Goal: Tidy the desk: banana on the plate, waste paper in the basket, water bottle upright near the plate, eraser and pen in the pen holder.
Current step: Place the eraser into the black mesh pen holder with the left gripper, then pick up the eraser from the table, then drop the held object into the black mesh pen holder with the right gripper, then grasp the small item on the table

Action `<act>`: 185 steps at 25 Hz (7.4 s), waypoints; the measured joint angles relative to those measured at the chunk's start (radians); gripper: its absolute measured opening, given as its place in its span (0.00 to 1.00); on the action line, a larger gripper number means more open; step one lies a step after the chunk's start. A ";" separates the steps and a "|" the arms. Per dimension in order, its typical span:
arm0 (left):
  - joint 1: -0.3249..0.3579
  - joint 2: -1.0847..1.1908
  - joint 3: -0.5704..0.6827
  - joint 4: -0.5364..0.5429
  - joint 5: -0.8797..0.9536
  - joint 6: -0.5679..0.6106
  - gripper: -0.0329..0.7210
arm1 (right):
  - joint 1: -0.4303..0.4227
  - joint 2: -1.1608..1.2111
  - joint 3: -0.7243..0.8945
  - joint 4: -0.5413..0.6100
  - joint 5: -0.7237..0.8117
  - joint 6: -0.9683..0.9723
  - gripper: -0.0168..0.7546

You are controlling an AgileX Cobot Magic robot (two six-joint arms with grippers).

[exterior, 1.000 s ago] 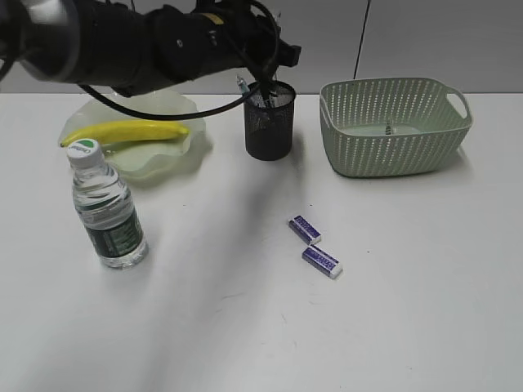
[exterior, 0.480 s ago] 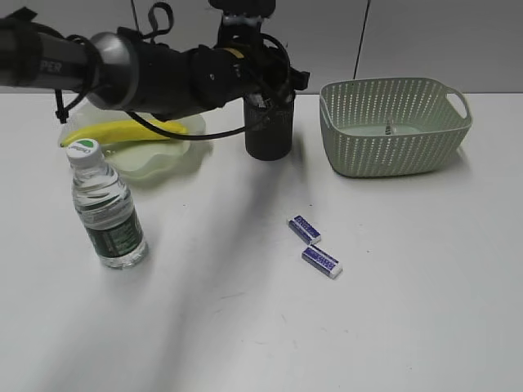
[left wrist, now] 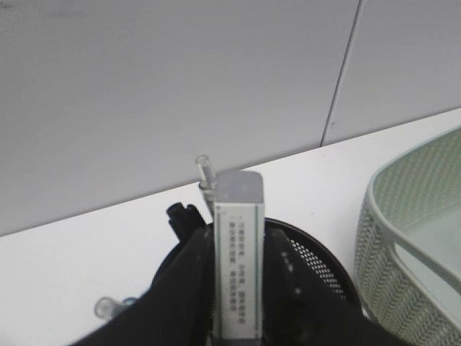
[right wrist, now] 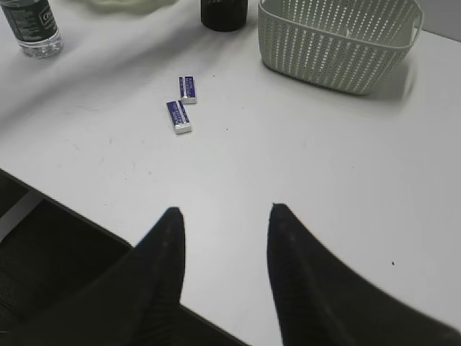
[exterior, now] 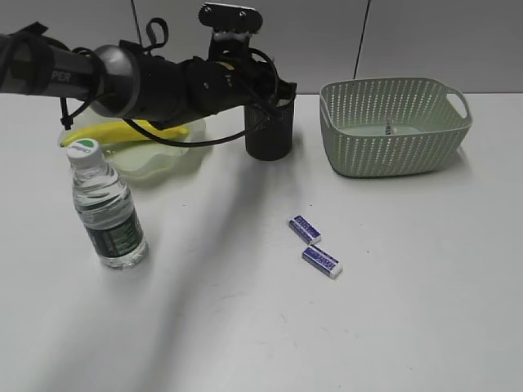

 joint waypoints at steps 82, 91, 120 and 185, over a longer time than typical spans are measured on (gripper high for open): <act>0.000 -2.279 1.086 0.583 1.317 -0.453 0.39 | 0.000 1.239 -0.368 0.001 -0.411 -0.001 0.43; 0.000 -2.279 1.086 0.583 1.317 -0.456 0.39 | 0.000 1.852 -0.902 0.026 -0.094 -0.031 0.45; 0.000 -2.279 1.086 0.586 1.317 -0.456 0.39 | -0.001 2.248 -1.116 0.061 -0.109 -0.084 0.56; 0.000 -2.279 1.086 0.590 1.317 -0.456 0.39 | -0.095 2.272 -1.591 -0.078 -0.122 0.093 0.54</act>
